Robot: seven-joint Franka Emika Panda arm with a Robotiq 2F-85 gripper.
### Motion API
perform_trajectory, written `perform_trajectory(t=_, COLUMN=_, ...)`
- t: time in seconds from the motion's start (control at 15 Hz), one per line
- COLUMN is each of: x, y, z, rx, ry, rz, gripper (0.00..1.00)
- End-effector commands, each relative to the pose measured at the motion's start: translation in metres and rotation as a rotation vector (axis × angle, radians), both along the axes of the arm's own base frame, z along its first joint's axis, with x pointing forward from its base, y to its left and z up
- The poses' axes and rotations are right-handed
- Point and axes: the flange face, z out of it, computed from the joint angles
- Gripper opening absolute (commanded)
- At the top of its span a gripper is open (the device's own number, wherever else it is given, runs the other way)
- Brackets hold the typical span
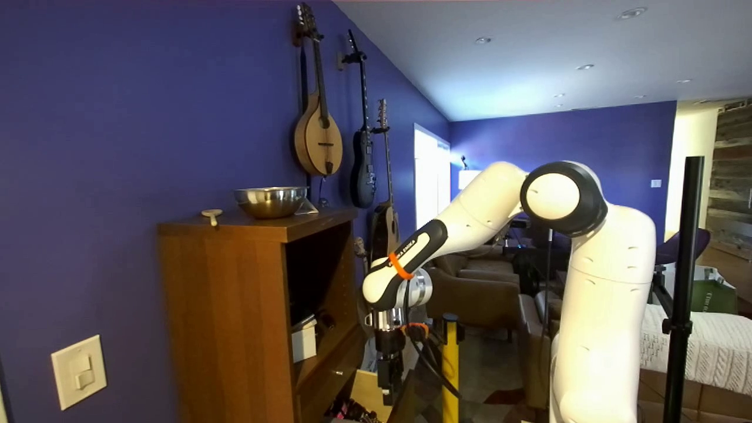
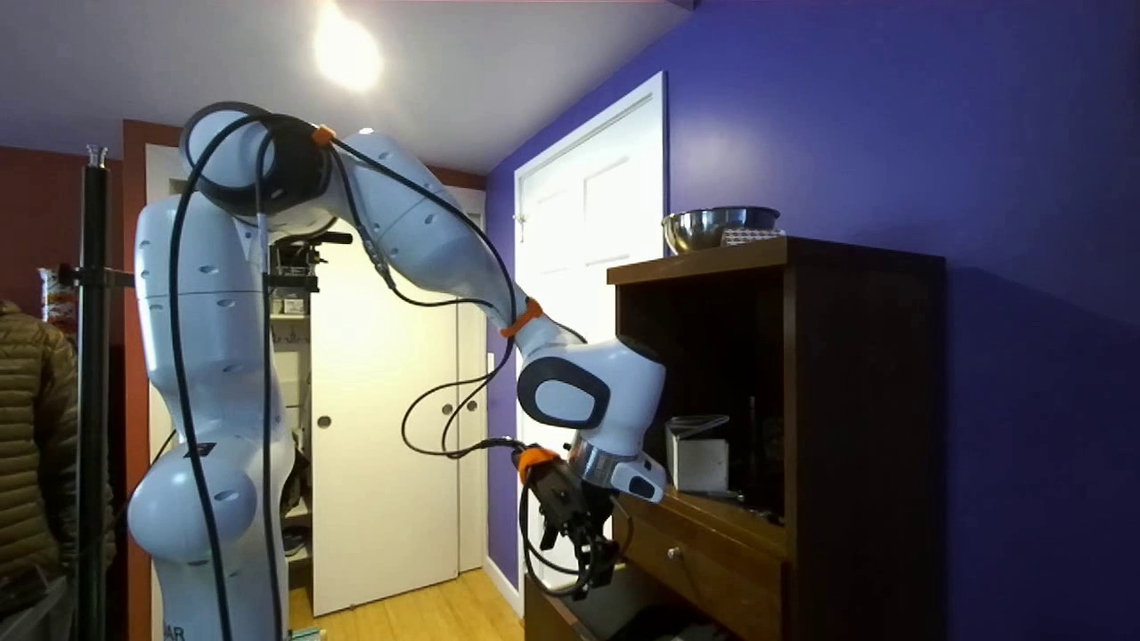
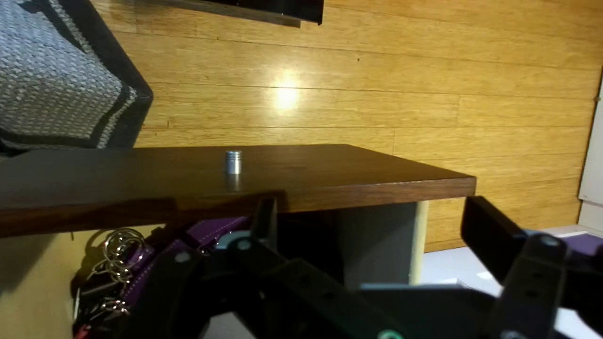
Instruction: Open the second drawer
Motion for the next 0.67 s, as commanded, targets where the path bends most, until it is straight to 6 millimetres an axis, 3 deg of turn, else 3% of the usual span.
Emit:
perform_trajectory(t=0.0, x=0.010, y=0.015, z=-0.021, rx=-0.026, ry=-0.108, rz=-0.011, gripper=1.00)
perform_trajectory(t=0.33, x=0.024, y=0.022, z=-0.046, rx=-0.155, ry=-0.252, rz=-0.045, gripper=1.00)
perform_trajectory(t=0.6, x=0.016, y=0.011, z=-0.081, rx=-0.289, ry=-0.163, rz=-0.126, gripper=1.00)
